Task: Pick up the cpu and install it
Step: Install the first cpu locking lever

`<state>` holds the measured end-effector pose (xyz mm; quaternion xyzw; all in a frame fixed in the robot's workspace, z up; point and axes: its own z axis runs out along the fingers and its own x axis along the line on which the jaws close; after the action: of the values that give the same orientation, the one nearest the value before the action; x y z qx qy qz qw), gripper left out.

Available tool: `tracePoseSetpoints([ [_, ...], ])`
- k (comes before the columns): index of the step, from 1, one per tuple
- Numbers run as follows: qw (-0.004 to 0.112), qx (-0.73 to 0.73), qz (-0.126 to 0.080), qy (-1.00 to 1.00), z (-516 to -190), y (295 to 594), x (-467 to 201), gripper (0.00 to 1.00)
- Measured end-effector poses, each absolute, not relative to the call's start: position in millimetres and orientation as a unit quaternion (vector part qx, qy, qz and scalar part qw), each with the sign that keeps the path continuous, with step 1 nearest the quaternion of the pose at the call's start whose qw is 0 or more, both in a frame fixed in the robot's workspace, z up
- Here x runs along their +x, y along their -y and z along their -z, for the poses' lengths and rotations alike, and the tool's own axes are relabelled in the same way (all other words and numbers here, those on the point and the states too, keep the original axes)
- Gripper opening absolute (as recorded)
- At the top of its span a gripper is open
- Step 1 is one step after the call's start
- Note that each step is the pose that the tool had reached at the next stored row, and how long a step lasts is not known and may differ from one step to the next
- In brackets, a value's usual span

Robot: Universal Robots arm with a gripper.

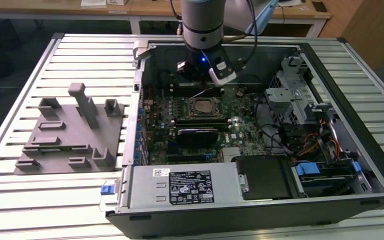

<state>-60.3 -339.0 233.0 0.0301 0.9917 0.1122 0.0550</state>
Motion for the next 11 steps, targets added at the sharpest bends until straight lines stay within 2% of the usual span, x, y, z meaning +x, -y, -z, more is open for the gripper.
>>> tracePoseSetpoints([
  [3, 0.061, 0.031, -0.112, -0.991, -230.3, 339.0, -60.2, 0.11],
  [11, 0.062, 0.040, -0.111, -0.991, -225.9, 338.4, -60.3, 0.11],
])
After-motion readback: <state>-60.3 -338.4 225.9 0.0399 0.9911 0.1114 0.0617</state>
